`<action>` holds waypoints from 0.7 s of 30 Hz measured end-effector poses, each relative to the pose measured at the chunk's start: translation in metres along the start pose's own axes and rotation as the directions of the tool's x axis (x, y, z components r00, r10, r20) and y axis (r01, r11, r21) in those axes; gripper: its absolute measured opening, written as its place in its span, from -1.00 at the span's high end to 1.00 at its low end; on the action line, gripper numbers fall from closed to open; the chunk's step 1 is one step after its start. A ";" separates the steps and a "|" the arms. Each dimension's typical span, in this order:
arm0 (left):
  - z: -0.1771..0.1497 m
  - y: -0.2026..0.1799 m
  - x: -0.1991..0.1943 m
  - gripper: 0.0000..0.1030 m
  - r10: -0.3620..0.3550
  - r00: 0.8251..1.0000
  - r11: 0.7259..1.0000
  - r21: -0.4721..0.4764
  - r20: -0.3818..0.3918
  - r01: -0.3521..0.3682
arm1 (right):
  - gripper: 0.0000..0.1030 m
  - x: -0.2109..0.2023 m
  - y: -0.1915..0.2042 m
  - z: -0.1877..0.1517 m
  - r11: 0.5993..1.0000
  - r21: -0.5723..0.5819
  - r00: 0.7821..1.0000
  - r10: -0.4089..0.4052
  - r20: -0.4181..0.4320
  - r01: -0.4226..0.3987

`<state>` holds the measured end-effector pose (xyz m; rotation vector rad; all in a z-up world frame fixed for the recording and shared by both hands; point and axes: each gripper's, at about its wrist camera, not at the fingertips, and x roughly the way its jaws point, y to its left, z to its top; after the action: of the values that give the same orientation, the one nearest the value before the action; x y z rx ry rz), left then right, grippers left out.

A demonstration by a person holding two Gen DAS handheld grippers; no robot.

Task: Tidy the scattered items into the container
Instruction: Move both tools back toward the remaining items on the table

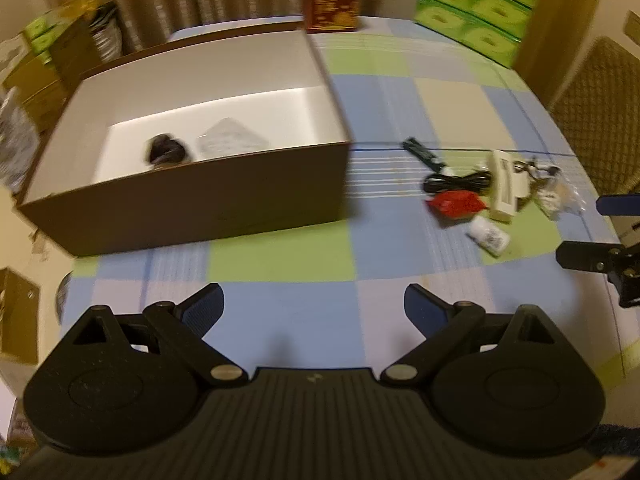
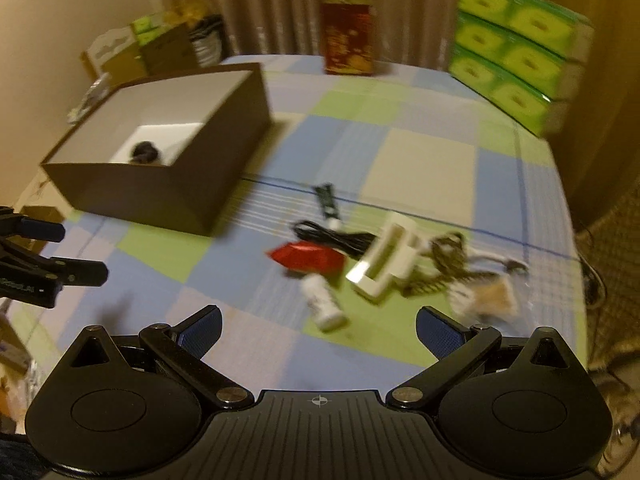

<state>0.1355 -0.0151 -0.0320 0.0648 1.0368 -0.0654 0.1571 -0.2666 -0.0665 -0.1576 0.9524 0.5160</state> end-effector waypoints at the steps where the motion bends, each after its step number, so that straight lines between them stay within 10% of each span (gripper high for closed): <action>1: 0.002 -0.005 0.003 -0.84 -0.013 1.000 1.000 0.013 -0.001 0.013 | -0.95 0.000 -0.006 -0.003 1.000 0.005 1.000 -0.013 -0.002 0.013; 21: 0.034 -0.096 0.063 -0.64 -0.171 0.985 0.961 0.220 -0.001 0.167 | -0.95 0.007 -0.104 -0.040 0.970 0.192 0.989 -0.143 -0.042 0.149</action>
<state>0.1880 -0.1149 -0.0709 0.1763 1.0122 -0.3361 0.1816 -0.3683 -0.1054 -0.0579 1.0048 0.2832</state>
